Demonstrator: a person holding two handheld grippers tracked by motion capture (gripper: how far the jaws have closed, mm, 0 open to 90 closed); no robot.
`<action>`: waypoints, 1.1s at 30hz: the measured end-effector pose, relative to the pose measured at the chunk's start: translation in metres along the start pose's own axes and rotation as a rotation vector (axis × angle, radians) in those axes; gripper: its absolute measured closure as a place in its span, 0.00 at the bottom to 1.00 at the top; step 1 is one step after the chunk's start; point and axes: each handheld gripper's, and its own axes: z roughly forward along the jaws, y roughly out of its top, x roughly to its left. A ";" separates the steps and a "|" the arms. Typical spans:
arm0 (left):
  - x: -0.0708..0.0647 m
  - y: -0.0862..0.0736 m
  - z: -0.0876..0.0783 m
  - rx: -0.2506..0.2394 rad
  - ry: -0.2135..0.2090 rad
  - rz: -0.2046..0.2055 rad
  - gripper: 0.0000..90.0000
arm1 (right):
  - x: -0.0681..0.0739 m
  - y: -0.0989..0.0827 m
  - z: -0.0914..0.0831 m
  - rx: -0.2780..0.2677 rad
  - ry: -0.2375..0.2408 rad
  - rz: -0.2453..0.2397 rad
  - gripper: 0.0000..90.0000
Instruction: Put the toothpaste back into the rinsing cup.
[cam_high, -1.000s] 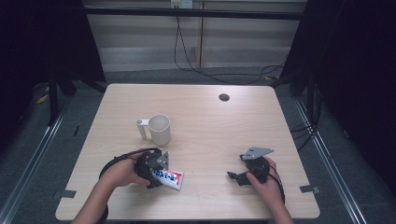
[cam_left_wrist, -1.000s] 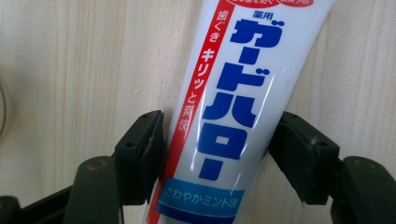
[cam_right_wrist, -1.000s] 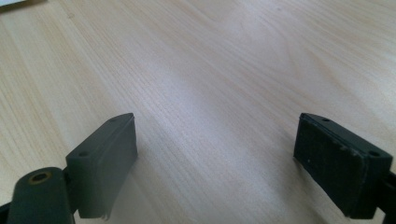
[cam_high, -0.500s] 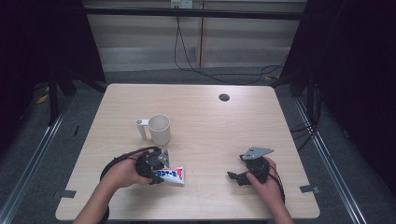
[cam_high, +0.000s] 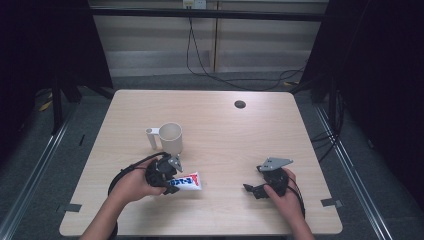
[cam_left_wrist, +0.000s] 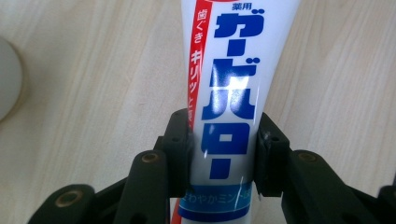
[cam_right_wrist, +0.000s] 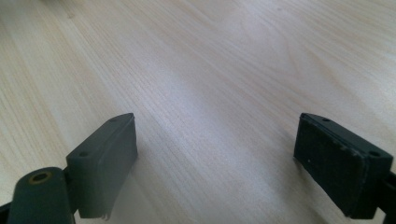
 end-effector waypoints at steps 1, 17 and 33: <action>0.000 0.000 -0.002 -0.008 0.000 -0.010 0.71 | 0.000 0.000 0.000 0.000 0.000 0.001 0.14; 0.010 -0.008 -0.019 -0.168 0.004 -0.115 0.71 | 0.000 0.000 0.000 0.000 0.000 0.001 0.14; 0.017 -0.014 -0.033 -0.315 0.027 -0.214 0.71 | 0.000 0.000 0.000 0.001 0.000 0.001 0.14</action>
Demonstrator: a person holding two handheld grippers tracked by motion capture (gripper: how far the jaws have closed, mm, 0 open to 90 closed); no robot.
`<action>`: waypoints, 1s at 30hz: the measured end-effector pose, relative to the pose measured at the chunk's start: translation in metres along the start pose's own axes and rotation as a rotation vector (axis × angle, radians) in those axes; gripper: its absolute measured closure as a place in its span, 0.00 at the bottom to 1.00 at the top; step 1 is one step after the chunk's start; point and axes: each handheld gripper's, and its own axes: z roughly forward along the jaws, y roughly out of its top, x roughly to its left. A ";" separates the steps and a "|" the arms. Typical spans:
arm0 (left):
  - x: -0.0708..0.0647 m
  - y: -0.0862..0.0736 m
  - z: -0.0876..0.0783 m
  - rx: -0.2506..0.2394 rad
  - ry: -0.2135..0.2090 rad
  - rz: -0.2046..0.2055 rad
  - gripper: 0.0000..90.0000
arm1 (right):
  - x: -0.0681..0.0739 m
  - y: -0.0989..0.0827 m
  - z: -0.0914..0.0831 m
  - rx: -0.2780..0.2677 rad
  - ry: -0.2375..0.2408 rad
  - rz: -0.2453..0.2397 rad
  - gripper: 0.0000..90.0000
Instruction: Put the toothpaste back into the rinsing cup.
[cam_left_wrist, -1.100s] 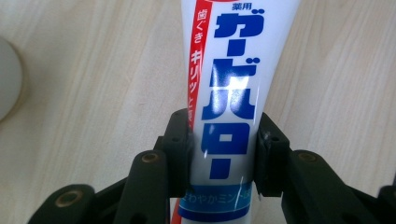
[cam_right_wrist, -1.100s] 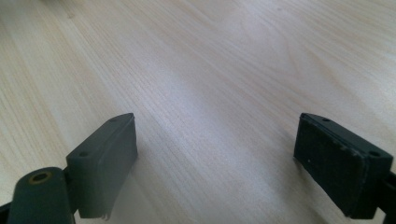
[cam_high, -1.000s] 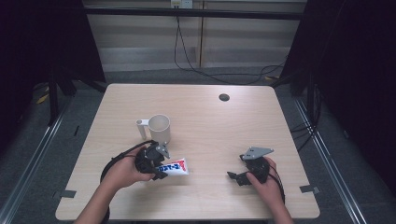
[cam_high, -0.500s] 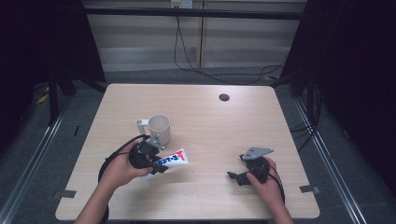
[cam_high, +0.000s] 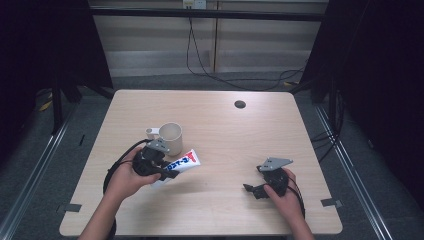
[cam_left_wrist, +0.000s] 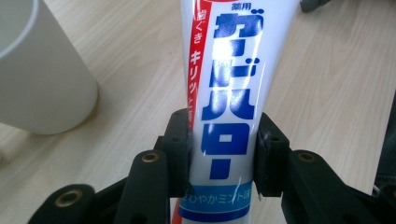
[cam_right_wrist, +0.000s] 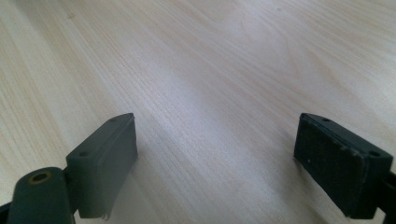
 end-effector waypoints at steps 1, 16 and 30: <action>0.002 0.000 -0.003 -0.017 0.008 -0.010 0.71 | 0.000 0.000 0.000 0.000 0.000 0.000 0.14; 0.004 0.008 -0.016 -0.116 0.047 -0.053 0.72 | 0.000 0.000 0.000 -0.001 0.000 -0.001 0.14; 0.008 0.015 -0.024 -0.204 0.106 -0.083 0.72 | 0.000 0.000 0.000 0.000 0.001 0.000 0.14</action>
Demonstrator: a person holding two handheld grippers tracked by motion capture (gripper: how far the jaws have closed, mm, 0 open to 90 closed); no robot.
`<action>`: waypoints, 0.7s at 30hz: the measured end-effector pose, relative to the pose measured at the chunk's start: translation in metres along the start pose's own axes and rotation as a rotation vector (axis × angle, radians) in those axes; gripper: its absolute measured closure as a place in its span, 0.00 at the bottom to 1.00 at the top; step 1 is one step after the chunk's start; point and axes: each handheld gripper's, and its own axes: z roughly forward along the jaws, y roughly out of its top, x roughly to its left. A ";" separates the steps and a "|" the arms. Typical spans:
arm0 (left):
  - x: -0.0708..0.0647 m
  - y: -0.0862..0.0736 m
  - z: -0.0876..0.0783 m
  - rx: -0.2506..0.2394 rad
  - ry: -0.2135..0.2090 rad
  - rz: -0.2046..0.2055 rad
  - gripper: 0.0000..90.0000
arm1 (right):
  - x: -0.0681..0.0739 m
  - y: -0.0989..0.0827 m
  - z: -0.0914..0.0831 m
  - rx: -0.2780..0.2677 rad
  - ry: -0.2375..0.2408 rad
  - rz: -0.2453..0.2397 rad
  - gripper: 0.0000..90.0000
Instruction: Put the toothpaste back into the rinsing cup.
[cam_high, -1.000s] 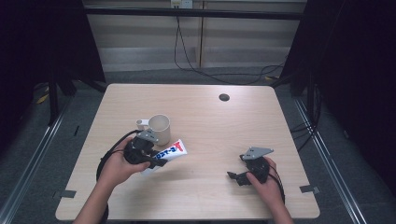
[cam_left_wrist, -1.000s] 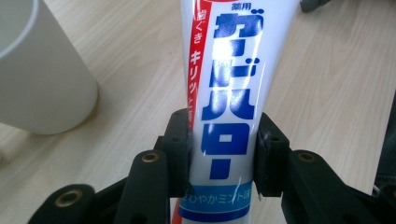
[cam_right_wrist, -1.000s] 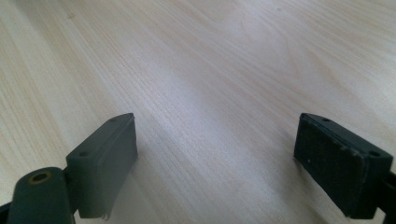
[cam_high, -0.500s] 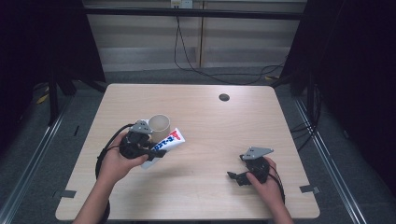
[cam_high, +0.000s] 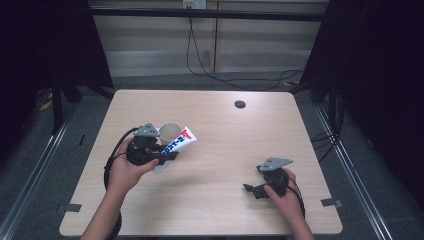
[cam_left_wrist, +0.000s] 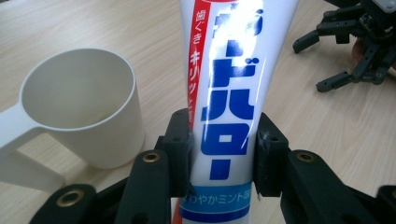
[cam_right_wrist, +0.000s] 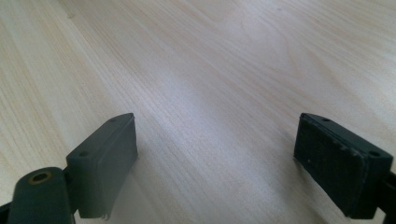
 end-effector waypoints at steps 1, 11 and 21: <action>0.000 0.000 0.000 -0.011 0.011 -0.005 0.72 | 0.000 0.000 0.000 0.000 0.000 0.000 0.14; 0.004 0.007 -0.005 -0.081 0.051 -0.023 0.72 | 0.000 0.000 0.000 0.000 0.000 0.000 0.14; 0.004 0.017 -0.009 -0.106 0.080 -0.039 0.73 | 0.000 0.000 0.000 0.000 0.000 0.000 0.14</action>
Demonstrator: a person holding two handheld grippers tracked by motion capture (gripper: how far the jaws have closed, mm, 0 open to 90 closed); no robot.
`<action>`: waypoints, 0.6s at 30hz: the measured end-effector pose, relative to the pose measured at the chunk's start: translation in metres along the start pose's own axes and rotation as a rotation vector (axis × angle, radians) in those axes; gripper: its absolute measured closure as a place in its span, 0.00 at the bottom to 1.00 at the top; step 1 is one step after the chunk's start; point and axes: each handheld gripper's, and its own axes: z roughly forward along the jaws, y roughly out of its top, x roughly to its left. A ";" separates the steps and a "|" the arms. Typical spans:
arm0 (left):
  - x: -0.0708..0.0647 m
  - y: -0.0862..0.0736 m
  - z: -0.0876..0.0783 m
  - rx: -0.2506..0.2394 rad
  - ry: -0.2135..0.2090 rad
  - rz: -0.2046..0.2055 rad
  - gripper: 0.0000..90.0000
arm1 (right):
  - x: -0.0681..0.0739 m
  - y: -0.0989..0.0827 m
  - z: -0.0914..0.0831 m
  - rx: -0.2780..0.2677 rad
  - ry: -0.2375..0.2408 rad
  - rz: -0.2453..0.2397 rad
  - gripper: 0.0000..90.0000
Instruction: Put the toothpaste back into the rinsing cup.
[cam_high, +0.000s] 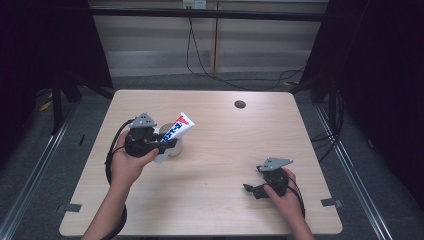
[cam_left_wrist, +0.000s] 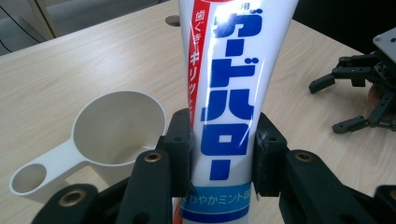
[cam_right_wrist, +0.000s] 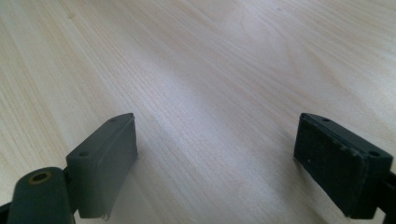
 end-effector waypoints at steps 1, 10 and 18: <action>0.000 0.000 0.000 0.000 0.000 0.000 0.73 | 0.000 0.000 0.000 0.000 0.000 0.000 0.14; 0.002 0.011 -0.003 -0.026 0.028 -0.003 0.73 | 0.000 0.000 0.000 0.000 0.000 0.000 0.14; 0.006 0.017 0.000 -0.054 0.050 -0.022 0.73 | 0.000 0.000 0.000 0.000 0.000 0.000 0.14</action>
